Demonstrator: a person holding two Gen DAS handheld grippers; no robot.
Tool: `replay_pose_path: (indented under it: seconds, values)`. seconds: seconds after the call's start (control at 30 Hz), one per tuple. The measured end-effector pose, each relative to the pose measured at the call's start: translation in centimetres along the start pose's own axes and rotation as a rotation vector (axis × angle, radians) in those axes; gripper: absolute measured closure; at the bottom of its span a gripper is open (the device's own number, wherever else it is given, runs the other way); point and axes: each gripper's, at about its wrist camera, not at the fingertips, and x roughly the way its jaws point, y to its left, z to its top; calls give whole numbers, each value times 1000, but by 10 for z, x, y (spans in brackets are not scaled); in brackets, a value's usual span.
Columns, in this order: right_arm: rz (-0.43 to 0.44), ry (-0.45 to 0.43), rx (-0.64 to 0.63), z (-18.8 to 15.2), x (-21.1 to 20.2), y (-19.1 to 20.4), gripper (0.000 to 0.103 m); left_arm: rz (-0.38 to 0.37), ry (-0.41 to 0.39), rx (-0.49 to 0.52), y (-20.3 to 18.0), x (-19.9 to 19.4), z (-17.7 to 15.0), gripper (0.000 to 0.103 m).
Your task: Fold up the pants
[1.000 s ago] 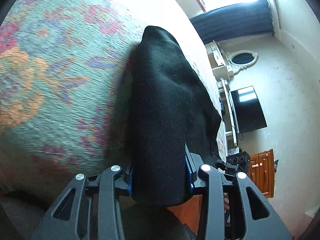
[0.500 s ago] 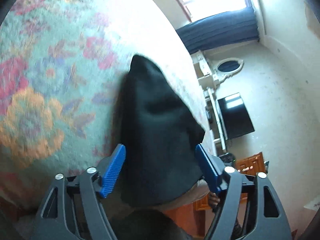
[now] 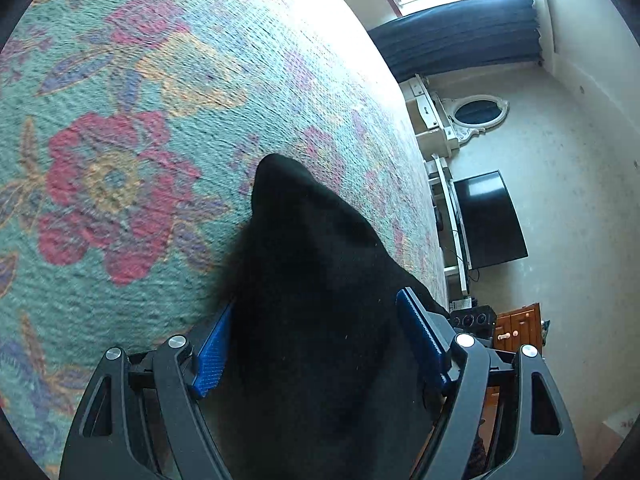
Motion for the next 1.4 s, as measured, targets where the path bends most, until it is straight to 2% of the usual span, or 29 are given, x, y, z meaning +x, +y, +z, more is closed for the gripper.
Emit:
replay_pose_path:
  seconds: [0.03, 0.07, 0.1, 0.23, 0.47, 0.83, 1.0, 1.07, 1.13, 1.17, 1.23, 1.3, 1.4]
  values:
    - [-29, 7, -9, -1, 2, 0, 35, 12, 8, 18, -3, 4, 1, 35]
    - [-42, 15, -10, -1, 5, 0, 50, 56, 21, 50, -6, 8, 2, 43]
    - [-31, 4, 0, -3, 3, -3, 53, 99, 33, 76, -10, 13, 0, 52]
    - [-37, -36, -13, -5, 0, 2, 56, 137, 27, 95, -11, 6, 3, 67]
    - [-18, -63, -45, 25, 17, 24, 62, 201, -18, 162, -19, -4, 31, 71]
    - [1, -69, -25, 95, 84, 37, 62, 296, -67, 172, -2, -3, 93, 71]
    - [20, -61, 41, 108, 100, 19, 63, 311, -51, 187, 0, 11, 99, 70]
    - [32, -59, 34, 108, 99, 17, 62, 282, -51, 193, -2, 14, 95, 65]
    - [43, -47, 43, 107, 95, 16, 60, 212, -43, 175, 0, 6, 89, 53]
    - [50, -41, 49, 104, 92, 17, 55, 171, -38, 153, 2, 0, 84, 49]
    - [71, -37, 58, 95, 78, 16, 44, 109, -35, 124, 3, -12, 77, 33]
    - [81, -40, 78, 83, 65, 15, 34, 78, -28, 117, 4, -28, 59, 33]
    - [103, -37, 98, 55, 45, 9, 31, 69, -7, 96, 9, -49, 22, 31]
